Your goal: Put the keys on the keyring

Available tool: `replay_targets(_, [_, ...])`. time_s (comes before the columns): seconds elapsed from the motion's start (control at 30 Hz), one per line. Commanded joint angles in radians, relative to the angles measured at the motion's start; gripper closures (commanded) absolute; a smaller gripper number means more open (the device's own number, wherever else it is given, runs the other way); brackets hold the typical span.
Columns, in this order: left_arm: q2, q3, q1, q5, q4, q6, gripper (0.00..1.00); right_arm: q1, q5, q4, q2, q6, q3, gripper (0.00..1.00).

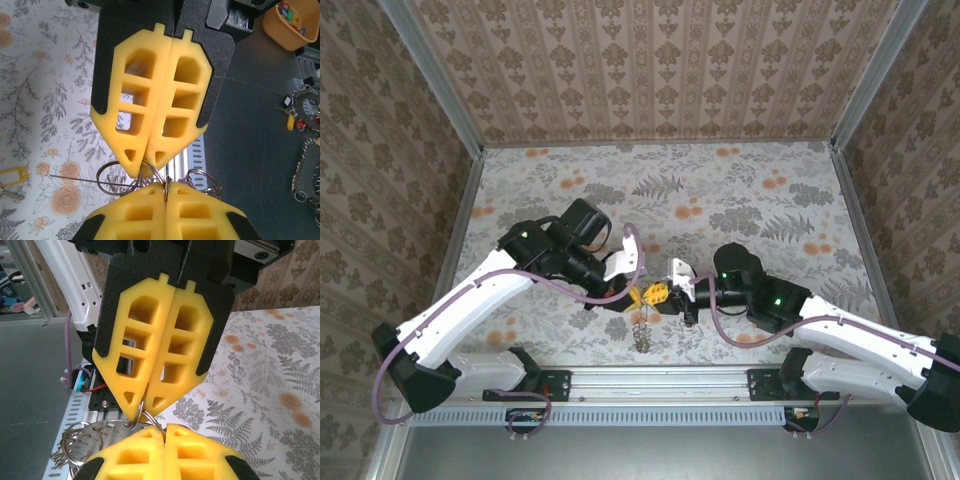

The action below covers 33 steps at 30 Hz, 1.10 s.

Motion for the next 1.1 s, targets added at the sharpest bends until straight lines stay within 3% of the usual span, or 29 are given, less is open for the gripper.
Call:
replay_targets(0.0, [-0.045,-0.014,0.009,-0.011,0.075,-0.036,0.96,0.005,0.067,0.044,-0.049,0.043,0.003,1.0])
replay_targets(0.07, [-0.078,-0.041,0.014,-0.016,0.112,-0.064,0.88,-0.002,0.104,0.061,-0.069,0.069,-0.006,1.0])
replay_targets(0.13, [-0.109,-0.07,0.016,-0.01,0.158,-0.095,0.86,-0.015,0.129,0.096,-0.086,0.104,-0.021,1.0])
replay_targets(0.27, [-0.149,-0.14,0.015,0.018,0.27,-0.161,0.86,-0.037,0.146,0.176,-0.108,0.174,-0.051,1.0])
replay_targets(0.57, [-0.198,-0.192,-0.012,0.062,0.358,-0.239,0.85,-0.047,0.197,0.261,-0.155,0.225,-0.096,1.0])
replay_targets(0.73, [-0.269,-0.205,-0.007,-0.062,0.417,-0.256,0.84,-0.048,0.135,0.37,-0.186,0.264,-0.141,1.0])
replay_targets(0.87, [-0.32,-0.287,-0.002,-0.074,0.641,-0.318,0.84,-0.048,0.09,0.458,-0.186,0.323,-0.155,1.0])
replay_targets(1.07, [-0.326,-0.333,-0.013,-0.12,0.799,-0.326,0.82,-0.048,0.068,0.612,-0.178,0.419,-0.185,1.0])
